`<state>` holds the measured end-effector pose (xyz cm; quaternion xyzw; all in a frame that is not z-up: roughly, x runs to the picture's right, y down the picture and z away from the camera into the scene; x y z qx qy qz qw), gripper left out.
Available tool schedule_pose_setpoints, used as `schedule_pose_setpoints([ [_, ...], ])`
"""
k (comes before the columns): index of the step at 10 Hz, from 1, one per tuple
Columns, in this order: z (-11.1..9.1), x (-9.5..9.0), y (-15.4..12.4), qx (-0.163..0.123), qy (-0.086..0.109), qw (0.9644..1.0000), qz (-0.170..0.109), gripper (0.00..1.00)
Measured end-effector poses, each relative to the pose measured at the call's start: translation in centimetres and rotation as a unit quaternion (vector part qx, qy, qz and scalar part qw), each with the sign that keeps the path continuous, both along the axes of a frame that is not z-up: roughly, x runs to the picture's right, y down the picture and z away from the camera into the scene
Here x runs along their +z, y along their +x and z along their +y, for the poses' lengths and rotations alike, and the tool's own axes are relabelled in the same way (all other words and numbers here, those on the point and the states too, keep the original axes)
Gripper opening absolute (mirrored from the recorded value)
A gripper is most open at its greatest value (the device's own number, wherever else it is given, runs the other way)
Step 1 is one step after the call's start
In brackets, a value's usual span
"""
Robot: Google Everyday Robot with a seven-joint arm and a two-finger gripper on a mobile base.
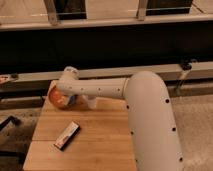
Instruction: Place the white sponge in the ceramic bowl
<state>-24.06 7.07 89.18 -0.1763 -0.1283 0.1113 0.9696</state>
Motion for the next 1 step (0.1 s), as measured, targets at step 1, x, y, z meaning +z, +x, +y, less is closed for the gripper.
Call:
schedule_pose_setpoints([
  [1, 0.0, -0.02, -0.08, -0.001, -0.001, 1.0, 0.0, 0.8],
])
